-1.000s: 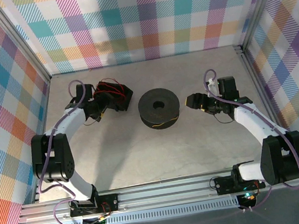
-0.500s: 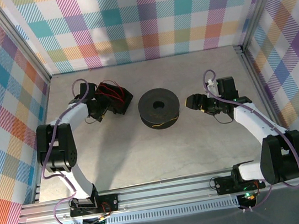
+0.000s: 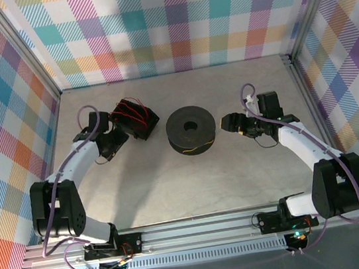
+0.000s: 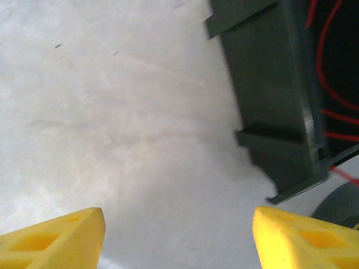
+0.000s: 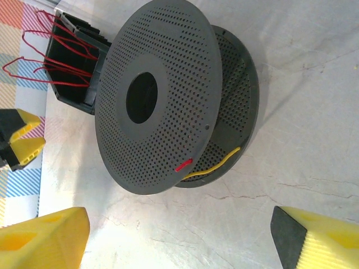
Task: Wrap the cables
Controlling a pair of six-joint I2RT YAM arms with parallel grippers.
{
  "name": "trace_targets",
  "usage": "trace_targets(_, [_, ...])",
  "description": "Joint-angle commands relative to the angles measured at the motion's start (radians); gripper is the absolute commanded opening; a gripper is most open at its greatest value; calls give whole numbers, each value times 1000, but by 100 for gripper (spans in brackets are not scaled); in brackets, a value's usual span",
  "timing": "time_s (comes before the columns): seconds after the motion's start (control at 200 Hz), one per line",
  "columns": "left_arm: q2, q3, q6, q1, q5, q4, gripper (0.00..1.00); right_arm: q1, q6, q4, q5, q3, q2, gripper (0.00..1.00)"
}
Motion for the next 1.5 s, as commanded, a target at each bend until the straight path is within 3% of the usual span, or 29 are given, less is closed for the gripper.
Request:
trace_targets(0.0, [-100, -31, 34, -1, -11, -38, 70, 62, -45, 1, -16, 43, 2, 82])
trace_targets(0.075, [-191, -52, 9, -1, -23, -44, 77, 133, -52, 17, -10, 77, 23, 80])
trace_targets(0.15, [-321, -114, -39, -7, -34, 0, 100, 212, -57, 16, 1, 140, 72, 74])
trace_targets(0.325, [-545, -197, -93, -23, -173, -4, 100, 388, -70, 14, 61, 337, 214, 70])
trace_targets(0.51, [-651, -345, -87, -24, -360, 73, 100, 542, -223, -79, 167, 663, 458, 69])
trace_targets(0.725, [-674, -486, -71, -24, -404, 205, 100, 569, -276, -148, 109, 983, 737, 58])
trace_targets(1.115, [-697, -508, -38, -24, -367, 249, 100, 591, -358, -418, 141, 1609, 1158, 41])
trace_targets(1.335, [-690, -505, -36, -24, -372, 250, 100, 593, -363, -414, 141, 1655, 1218, 30])
trace_targets(1.495, [-676, -503, -33, -24, -359, 257, 100, 593, -361, -400, 162, 1656, 1219, 5])
